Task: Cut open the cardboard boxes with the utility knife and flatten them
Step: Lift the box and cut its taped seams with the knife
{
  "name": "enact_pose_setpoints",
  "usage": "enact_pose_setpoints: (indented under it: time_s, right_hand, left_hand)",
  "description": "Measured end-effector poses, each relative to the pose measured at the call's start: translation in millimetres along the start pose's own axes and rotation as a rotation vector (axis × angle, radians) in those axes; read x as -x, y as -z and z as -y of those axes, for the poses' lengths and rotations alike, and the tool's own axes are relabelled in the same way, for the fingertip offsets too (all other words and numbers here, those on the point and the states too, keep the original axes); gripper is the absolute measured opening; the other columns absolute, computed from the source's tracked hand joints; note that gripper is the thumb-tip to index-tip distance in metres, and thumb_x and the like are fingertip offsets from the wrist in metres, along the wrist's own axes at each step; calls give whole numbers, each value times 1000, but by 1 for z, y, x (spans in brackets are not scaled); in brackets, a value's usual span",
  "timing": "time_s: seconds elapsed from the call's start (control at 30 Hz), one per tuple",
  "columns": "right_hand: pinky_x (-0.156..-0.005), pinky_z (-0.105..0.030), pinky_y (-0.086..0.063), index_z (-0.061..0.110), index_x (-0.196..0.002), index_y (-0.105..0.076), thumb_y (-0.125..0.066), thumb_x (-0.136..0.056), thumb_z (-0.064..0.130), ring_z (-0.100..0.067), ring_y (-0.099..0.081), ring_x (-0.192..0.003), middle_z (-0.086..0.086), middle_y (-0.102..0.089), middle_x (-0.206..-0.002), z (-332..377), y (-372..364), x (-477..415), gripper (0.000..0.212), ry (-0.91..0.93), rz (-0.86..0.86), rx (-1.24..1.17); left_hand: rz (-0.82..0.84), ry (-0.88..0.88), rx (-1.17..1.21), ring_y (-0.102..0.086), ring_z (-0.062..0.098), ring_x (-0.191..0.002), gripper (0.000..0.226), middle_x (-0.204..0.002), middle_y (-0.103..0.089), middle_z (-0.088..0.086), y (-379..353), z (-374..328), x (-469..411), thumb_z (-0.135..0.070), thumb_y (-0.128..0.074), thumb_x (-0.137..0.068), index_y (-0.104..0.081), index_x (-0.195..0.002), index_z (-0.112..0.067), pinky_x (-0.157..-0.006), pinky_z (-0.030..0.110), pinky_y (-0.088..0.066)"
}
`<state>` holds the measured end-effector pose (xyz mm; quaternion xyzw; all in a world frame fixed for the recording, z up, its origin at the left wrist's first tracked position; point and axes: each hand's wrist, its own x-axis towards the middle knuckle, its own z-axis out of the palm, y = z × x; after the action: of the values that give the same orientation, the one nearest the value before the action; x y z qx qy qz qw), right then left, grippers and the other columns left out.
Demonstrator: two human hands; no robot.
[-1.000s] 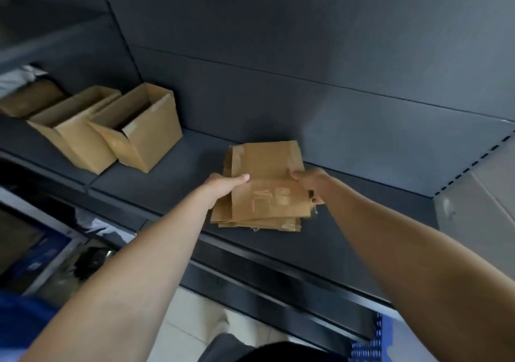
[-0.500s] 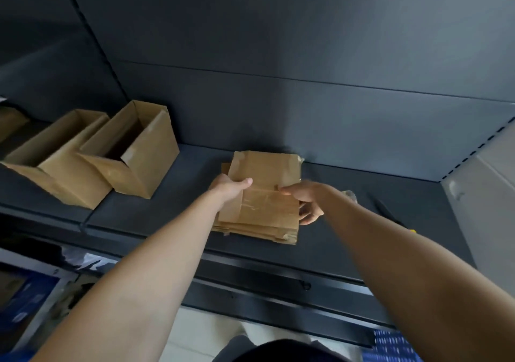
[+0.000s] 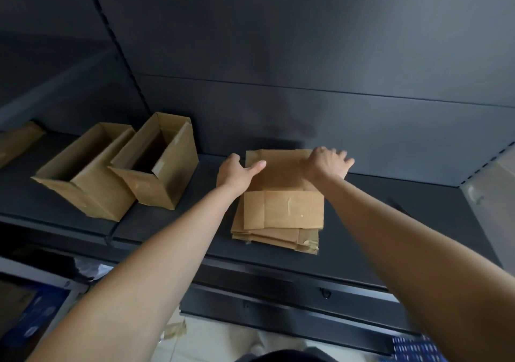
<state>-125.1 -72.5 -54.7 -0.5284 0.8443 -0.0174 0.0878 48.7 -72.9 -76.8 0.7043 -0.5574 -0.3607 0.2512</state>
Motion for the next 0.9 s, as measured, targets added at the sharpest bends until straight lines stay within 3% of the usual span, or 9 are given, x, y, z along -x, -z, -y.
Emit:
enact_pose_setpoints:
  time_s: [0.1, 0.17, 0.3, 0.43, 0.6, 0.7, 0.9]
  right_hand:
    - [-100, -42, -28, 9, -130, -48, -42, -95, 29, -33, -36, -124, -13, -48, -133, 10, 13, -3, 41, 146, -119, 28]
    - [-101, -42, -28, 10, -127, -50, -41, -96, 32, -31, -36, -124, -12, -49, -132, 22, 19, -4, 39, 278, -121, -19]
    - [-103, -41, -28, 13, -127, -55, -42, -98, 31, -29, -35, -128, -10, -50, -134, 53, 24, 5, 36, 470, -23, -135]
    - [-105, -40, -27, 14, -127, -56, -45, -99, 27, -27, -36, -127, -9, -52, -133, 71, 21, 16, 33, 571, 29, -251]
    - [-100, -41, -34, 13, -118, -62, -46, -98, 25, -28, -47, -115, -9, -59, -120, 82, 17, 25, 28, 611, 116, -259]
    - [-93, -43, -46, 10, -104, -64, -44, -98, 28, -28, -56, -99, -11, -63, -110, 92, 15, 28, 27, 623, 181, -230]
    - [-85, -37, -45, -1, -108, -66, -45, -98, 36, -35, -60, -98, -21, -65, -109, 115, 22, 47, 43, 506, 241, -467]
  left_hand:
    - [-235, -132, -92, -52, 22, -118, 44, -134, -49, 8, 25, 3, 2, -31, -61, -92, -50, -130, -12, -86, 26, -43]
    - [-383, -178, -230, -49, 25, -120, 33, -133, -49, 9, 43, 10, 2, -24, -56, -95, -54, -125, -13, -91, 31, -44]
    - [-535, -133, -513, -37, 31, -123, 32, -133, -46, 10, 78, 26, 2, -23, -54, -94, -55, -125, -12, -100, 42, -29]
    - [-498, 8, -642, -42, 33, -125, 43, -133, -50, 14, 96, 45, -3, -29, -55, -94, -46, -132, -10, -106, 44, -26]
    - [-462, 91, -589, -58, 32, -108, 21, -111, -65, 12, 104, 62, -6, -21, -48, -98, -58, -113, -11, -100, 39, -36]
    - [-537, 81, -478, -61, 32, -100, 24, -105, -67, 12, 111, 63, 0, -12, -41, -98, -66, -101, -12, -90, 38, -46]
    - [-625, 5, -265, -59, 31, -110, 25, -116, -64, 14, 155, 43, 20, -11, -48, -94, -63, -115, -8, -96, 38, -45]
